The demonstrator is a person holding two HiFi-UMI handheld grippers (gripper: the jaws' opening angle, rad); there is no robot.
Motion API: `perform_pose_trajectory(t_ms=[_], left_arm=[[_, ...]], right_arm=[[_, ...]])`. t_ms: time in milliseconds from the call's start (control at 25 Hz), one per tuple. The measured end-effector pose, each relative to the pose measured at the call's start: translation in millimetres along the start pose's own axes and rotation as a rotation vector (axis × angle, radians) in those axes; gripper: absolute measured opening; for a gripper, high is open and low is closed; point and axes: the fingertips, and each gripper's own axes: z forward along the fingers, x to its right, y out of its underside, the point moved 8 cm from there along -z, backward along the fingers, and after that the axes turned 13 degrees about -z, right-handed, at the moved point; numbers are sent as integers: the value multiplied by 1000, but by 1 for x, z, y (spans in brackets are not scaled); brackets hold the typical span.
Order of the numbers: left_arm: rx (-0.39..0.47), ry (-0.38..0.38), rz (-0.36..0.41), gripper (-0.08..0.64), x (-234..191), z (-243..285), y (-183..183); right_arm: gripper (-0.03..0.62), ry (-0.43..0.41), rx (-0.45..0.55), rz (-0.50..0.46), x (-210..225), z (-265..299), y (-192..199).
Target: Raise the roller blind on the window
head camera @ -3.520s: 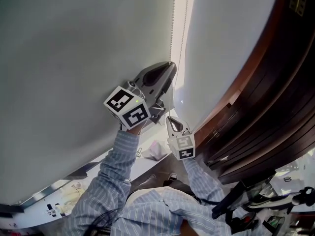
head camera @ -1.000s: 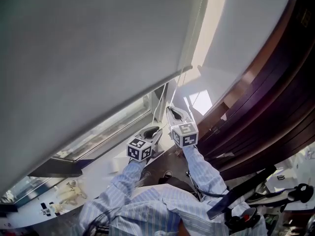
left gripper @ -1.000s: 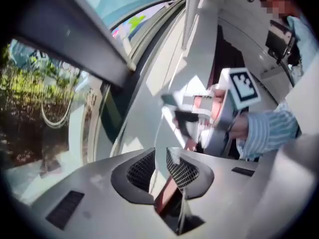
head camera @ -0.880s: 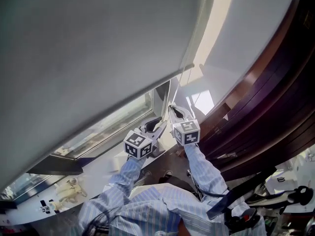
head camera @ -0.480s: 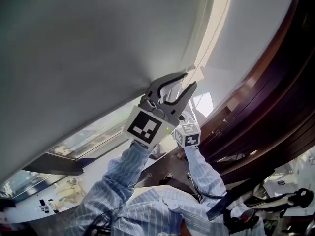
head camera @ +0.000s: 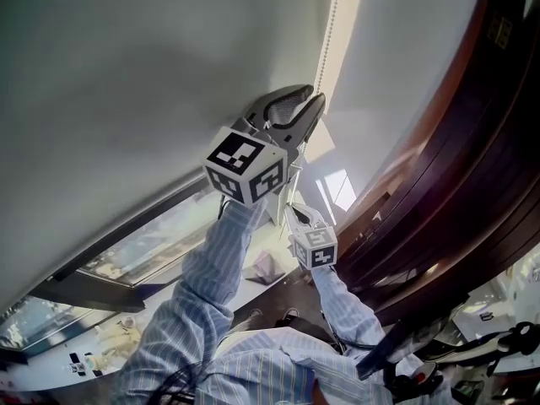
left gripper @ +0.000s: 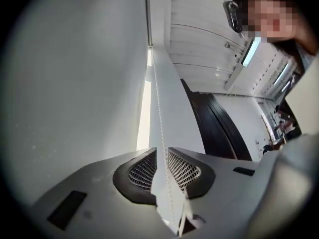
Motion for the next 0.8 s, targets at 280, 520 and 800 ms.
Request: perform_pose_trajectory(t_ms=[280,520,800], left_arm=[[75,80,-137,14,-10,4,7],[239,179,-323,12,-13,9,22],[10,68,-115,11,-12,12,9]], right_arm=[[8,5,5,-1,-2,-2,3],[6,3,6,13,-6,-2,7],[6,20,-6,26,-1,-1,21]])
